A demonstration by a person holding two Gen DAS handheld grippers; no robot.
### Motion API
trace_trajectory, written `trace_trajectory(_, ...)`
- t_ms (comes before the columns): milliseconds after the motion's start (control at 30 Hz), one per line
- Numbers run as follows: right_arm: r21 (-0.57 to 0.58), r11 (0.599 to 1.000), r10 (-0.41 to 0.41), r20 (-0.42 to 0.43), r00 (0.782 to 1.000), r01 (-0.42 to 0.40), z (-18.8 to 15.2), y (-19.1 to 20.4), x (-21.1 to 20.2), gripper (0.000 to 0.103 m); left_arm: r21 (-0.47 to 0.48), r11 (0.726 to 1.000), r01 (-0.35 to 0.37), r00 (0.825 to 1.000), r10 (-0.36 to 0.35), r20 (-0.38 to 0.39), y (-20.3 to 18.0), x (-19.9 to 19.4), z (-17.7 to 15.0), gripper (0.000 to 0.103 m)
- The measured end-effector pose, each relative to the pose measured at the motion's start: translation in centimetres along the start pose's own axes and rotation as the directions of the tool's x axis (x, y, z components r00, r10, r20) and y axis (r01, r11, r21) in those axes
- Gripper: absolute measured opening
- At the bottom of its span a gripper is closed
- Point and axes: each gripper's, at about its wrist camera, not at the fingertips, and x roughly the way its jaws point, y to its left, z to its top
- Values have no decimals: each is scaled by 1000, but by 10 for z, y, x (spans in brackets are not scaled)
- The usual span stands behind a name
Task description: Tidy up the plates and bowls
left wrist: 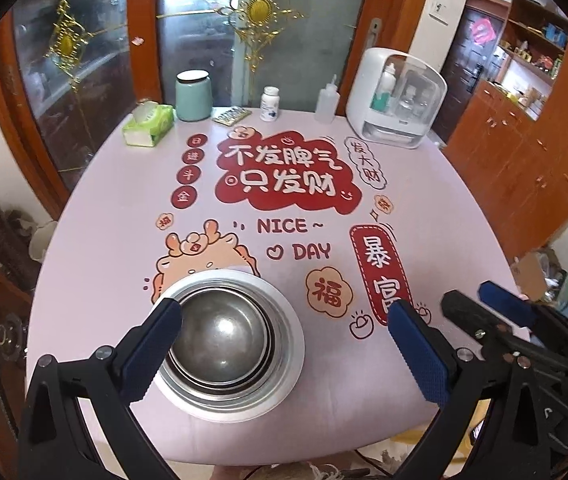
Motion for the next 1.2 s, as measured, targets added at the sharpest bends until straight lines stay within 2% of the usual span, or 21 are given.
trace_trajectory(300,-36,999,-31,47,998,32,-1,-16,-14,56,-16,994,-105,994,105,31,-22,-6,-7,102)
trace_trajectory(433,-34,999,-28,56,998,30,-1,-24,-17,62,-26,993,-115,993,115,29,-27,-6,-9,102)
trace_trajectory(767,-81,996,-25,56,998,30,1,-25,-15,62,-50,985,-167,984,170,51,-33,-8,-10,102)
trace_trajectory(1200,-88,996,-13,66,998,19,1,-30,-16,62,-51,981,-185,980,188,61,-39,-8,-10,102)
